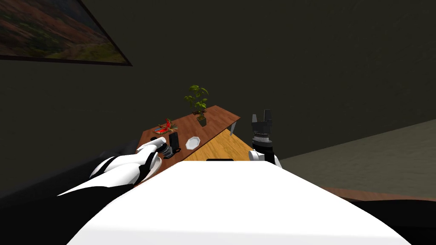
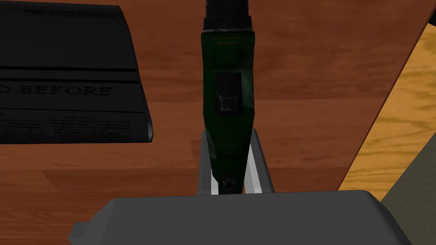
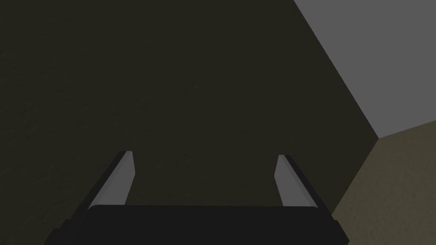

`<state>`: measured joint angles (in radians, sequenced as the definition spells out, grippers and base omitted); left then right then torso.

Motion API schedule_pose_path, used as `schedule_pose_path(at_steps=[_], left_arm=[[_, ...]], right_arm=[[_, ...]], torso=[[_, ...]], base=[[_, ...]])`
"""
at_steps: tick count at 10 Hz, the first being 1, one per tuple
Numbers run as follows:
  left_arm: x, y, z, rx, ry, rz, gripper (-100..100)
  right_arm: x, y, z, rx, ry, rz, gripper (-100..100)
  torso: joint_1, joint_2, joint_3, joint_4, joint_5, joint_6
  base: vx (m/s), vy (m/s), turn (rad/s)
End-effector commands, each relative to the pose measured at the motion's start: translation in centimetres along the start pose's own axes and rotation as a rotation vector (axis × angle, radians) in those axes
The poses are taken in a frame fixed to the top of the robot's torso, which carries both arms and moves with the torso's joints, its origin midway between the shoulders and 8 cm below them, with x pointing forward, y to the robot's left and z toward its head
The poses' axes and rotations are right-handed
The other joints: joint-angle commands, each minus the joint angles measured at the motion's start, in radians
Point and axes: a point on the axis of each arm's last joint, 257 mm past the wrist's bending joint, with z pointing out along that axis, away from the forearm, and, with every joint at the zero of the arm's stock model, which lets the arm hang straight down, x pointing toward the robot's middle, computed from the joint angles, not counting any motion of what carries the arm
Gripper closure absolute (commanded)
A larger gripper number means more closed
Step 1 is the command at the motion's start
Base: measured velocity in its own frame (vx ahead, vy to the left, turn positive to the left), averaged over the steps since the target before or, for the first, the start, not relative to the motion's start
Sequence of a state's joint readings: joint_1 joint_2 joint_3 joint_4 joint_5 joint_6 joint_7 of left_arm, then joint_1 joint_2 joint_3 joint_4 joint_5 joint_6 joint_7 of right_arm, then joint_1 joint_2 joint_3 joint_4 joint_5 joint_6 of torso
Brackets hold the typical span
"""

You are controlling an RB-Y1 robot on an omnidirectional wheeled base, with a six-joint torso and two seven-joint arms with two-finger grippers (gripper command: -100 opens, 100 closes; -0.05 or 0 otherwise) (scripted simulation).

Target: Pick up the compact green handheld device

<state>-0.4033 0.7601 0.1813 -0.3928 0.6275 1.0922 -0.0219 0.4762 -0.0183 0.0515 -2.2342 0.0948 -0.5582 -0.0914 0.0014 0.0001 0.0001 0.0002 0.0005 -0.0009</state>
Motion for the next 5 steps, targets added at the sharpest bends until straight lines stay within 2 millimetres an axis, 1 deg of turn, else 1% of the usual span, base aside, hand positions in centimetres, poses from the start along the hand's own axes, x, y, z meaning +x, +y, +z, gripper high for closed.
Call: schedule_pose_path(at_steps=[1, 3, 4, 5], left_arm=[[0.0, 0.0, 0.0, 0.000, 0.000, 0.000, 100], [0.0, 0.1, 0.0, -0.002, 0.000, -0.001, 100], [0.0, 0.1, 0.0, -0.002, 0.000, -0.001, 0], [1.2, 0.0, 0.0, -0.001, 0.005, 0.021, 100]], right_arm=[[0.0, 0.0, 0.0, 0.000, 0.000, 0.000, 0], [0.0, 0.0, 0.0, 0.000, 0.000, 0.000, 0], [0.0, 0.0, 0.0, 0.000, 0.000, 0.000, 0], [0.0, 0.0, 0.0, 0.000, 0.000, 0.000, 0]], torso=[[0.000, 0.000, 0.000, 0.000, 0.000, 0.000], [0.001, 0.000, 0.000, 0.000, 0.000, 0.000], [0.001, 0.000, 0.000, 0.000, 0.000, 0.000], [0.001, 0.000, 0.000, 0.000, 0.000, 0.000]], base=[[0.000, 0.000, 0.000], [0.000, 0.000, 0.000], [0.000, 0.000, 0.000], [0.009, 0.015, 0.122]])
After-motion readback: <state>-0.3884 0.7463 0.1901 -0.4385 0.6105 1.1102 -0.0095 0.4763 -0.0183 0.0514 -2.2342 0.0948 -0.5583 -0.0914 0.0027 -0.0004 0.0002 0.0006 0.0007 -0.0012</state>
